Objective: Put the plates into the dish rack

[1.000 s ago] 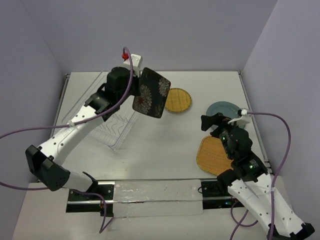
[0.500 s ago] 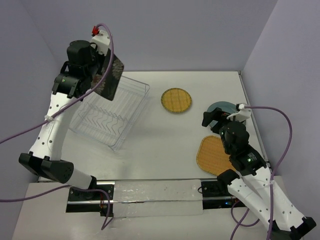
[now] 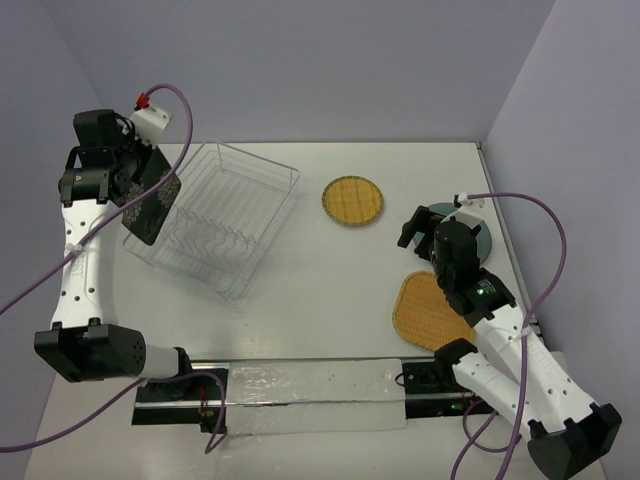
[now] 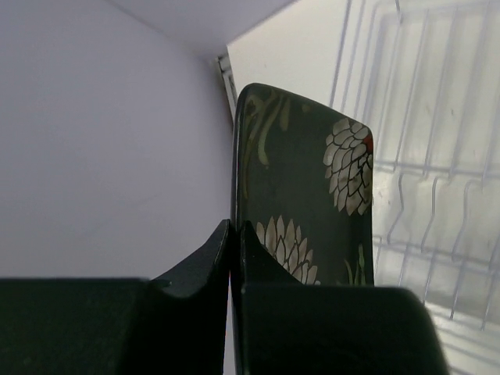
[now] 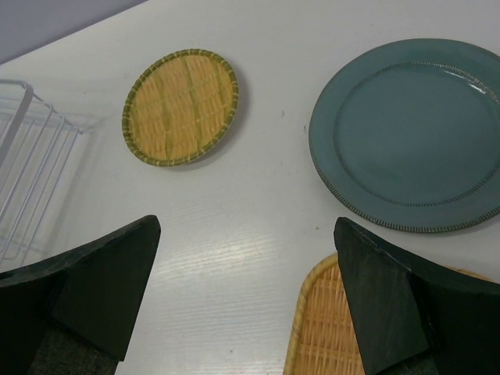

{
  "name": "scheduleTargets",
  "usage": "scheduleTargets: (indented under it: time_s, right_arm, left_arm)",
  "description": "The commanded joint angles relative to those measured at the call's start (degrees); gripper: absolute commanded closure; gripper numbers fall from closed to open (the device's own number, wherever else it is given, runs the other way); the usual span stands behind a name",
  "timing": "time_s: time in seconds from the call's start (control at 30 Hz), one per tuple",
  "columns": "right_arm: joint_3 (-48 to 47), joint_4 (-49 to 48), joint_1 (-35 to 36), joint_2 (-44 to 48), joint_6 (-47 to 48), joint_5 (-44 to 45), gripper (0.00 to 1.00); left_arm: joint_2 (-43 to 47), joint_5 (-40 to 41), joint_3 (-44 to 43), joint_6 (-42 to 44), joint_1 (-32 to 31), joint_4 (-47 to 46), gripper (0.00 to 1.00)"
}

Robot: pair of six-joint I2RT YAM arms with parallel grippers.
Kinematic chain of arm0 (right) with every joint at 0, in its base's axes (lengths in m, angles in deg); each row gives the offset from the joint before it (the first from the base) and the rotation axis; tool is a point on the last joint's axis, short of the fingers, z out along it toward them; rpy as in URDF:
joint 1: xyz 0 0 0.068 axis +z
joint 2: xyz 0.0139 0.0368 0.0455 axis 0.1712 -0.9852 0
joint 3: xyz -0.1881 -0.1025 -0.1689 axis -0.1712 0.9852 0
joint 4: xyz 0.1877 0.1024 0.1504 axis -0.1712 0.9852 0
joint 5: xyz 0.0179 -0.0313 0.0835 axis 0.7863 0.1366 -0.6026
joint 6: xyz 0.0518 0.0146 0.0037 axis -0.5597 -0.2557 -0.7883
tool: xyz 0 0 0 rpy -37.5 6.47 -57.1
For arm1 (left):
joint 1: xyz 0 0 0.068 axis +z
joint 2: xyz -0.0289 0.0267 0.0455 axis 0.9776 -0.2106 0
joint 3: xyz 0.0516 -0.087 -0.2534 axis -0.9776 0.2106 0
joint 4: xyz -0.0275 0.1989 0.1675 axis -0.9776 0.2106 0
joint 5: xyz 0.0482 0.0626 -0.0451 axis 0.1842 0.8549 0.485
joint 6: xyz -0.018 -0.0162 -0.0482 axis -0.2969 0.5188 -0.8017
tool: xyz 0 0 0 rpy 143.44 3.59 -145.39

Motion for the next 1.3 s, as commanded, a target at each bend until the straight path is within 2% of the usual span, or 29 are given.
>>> scheduleTargets:
  time_s: [0.0,0.13,0.33,0.47,0.6,0.77,0.9,1.1,1.27]
  right_arm:
    - [-4.2,-0.7,-2.3,-1.2,1.5,-0.2,0.0]
    - [-4.6,-0.7,-4.7,-2.2,1.8,-2.3,0.0]
    - [-4.7,-0.7,-7.3,-2.8,1.2,-4.6,0.0]
    - [-5.0,-0.6,-8.0,-3.6,0.7,-5.1,0.0]
    - [-5.6,-0.6,-8.0,-4.2,0.5,-5.5,0.0]
    - [-4.8,-0.6,-8.1,-3.0,-0.3,-5.5,0.0]
    - [-4.5,-0.4,-8.2,-1.9,-0.8,-5.5,0.0]
    - [-3.7,0.2,-8.2,-0.2,-1.7,-5.0,0.0]
    - [-2.9,1.1,-8.2,1.7,-2.2,-4.7,0.0]
  left_arm:
    - [3.4,-6.7,-0.8,6.5,2.4,-4.8,1.0]
    - [2.2,-9.3,1.3,9.3,2.9,-6.1,1.0]
    - [-0.4,-9.5,2.2,8.7,2.9,-8.4,1.0]
    - [-3.0,-8.1,2.0,5.3,2.9,-12.3,1.0]
    - [-6.2,-5.5,-0.6,3.0,2.8,-11.6,1.0]
    - [-6.5,-5.7,1.0,2.1,2.8,-13.3,1.0]
    - [-6.7,-3.9,1.8,0.4,1.8,-14.3,1.0]
    - [-6.3,2.9,5.8,0.1,-2.3,-17.0,1.0]
    - [-7.0,5.0,6.7,-1.6,-2.8,-17.8,1.0]
